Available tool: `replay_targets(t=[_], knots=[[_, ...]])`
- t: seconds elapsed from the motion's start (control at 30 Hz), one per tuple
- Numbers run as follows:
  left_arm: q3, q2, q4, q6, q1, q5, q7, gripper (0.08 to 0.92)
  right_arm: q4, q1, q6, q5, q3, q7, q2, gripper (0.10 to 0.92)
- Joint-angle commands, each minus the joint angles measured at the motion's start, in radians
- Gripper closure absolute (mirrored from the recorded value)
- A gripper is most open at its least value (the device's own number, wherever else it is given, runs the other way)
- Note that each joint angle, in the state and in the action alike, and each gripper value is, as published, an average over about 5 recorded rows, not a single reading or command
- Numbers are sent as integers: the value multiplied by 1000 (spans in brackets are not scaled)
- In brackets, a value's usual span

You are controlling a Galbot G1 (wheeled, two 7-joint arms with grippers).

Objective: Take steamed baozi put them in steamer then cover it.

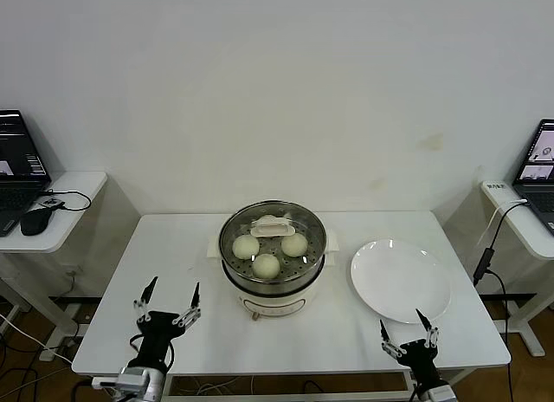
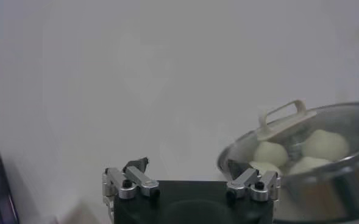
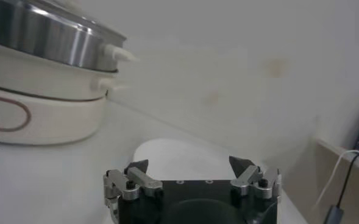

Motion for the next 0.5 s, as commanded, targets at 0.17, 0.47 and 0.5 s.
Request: replay_targets(t=[0.17,0.47,0.5], knots=[[-56,-18,107,-158,111,-257,53,177,64,-41,-21,81,-13,-42,-11,203],[-55,-25,133,-174,119,-217,64,177,53,-33,-53,113,-50,-47,-2,203],[-56,-25,134,-174,121,-216,65,177,54,-33,-57,119,-53,-47,-2,202]])
